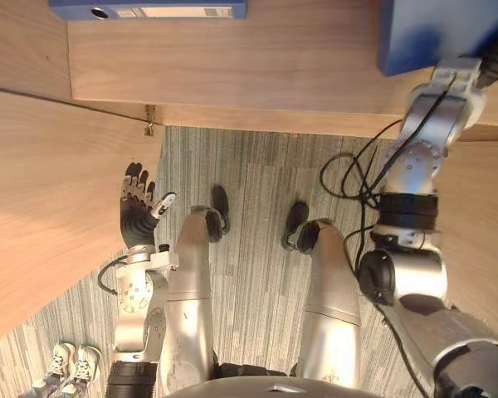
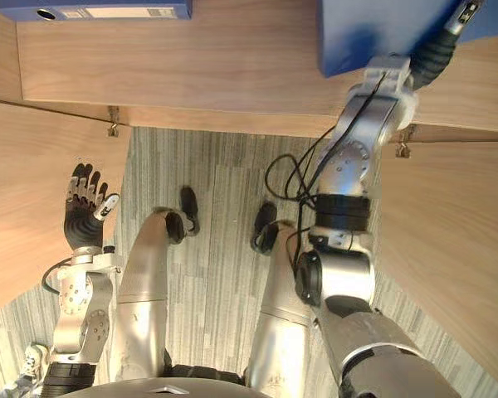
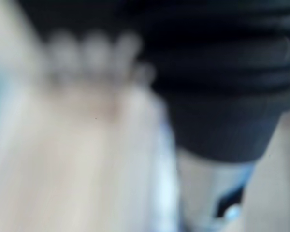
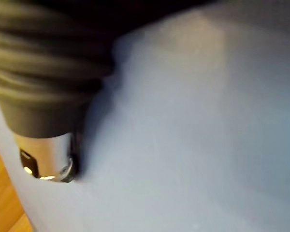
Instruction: Walk over to the cabinet, pick up the folder, carry it to the office cabinet, place the folder inside the office cabinet, then close the office cabinet door
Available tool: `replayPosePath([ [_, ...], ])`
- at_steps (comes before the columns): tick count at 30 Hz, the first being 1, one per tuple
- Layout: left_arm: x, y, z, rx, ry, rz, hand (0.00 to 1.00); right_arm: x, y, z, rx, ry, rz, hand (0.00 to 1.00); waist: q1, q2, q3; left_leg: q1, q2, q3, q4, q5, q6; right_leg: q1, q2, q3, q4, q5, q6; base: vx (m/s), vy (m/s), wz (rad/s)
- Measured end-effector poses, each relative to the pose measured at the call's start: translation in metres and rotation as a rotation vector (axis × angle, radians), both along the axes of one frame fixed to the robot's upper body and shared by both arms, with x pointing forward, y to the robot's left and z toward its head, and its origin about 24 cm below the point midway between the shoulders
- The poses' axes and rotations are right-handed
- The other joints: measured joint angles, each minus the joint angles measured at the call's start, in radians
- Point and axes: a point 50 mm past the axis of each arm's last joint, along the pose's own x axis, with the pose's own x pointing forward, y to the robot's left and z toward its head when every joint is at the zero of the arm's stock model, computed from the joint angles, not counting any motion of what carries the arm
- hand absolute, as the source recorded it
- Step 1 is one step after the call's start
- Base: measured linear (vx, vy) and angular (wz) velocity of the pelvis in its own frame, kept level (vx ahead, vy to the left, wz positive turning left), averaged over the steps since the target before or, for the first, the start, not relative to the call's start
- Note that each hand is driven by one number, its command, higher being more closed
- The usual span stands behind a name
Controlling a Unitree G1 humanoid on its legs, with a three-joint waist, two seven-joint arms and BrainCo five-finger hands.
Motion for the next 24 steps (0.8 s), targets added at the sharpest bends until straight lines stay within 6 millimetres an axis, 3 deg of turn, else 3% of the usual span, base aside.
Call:
replayPosePath([
  [7,0.002,-0.003,-0.006,0.007,0.028,-0.017,0.0,0.01,-0.02,0.017,0.059,0.016,0.041,1.0,-0.005,0.0,-0.001,-0.017,0.001,-0.024,-0.025,0.033,-0.006,-0.004,0.002,-0.031,-0.018,0.018,-0.016,-0.07,-0.043,0.05],
  [11,0.003,-0.001,-0.009,0.014,0.051,-0.009,0.0,0.015,-0.021,0.026,0.106,-0.001,0.103,1.0,-0.005,0.0,-0.001,-0.015,0.0,-0.024,-0.062,0.064,-0.009,-0.004,0.003,-0.041,-0.043,0.038,-0.025,-0.06,-0.034,0.04],
  [12,0.003,-0.001,-0.009,0.013,0.052,-0.008,0.0,0.017,-0.02,0.029,0.122,-0.006,0.118,0.0,-0.006,0.0,-0.001,-0.013,-0.001,-0.024,-0.073,0.073,-0.011,-0.004,0.003,-0.043,-0.049,0.043,-0.028,-0.07,-0.037,0.05],
  [18,0.005,-0.002,-0.009,0.012,0.055,-0.012,0.0,0.019,-0.023,0.037,0.152,-0.019,0.143,0.0,-0.002,0.0,-0.001,-0.009,-0.003,-0.026,-0.119,0.111,-0.01,-0.004,0.003,-0.057,-0.077,0.067,-0.041,-0.06,-0.021,0.05],
  [24,0.005,-0.005,-0.012,0.011,0.067,-0.02,0.0,0.021,-0.016,0.04,0.066,0.022,0.141,0.0,-0.004,-0.001,-0.001,-0.004,-0.002,-0.022,-0.141,0.131,-0.009,-0.004,0.006,-0.058,-0.098,0.088,-0.043,-0.05,0.009,-0.02],
])
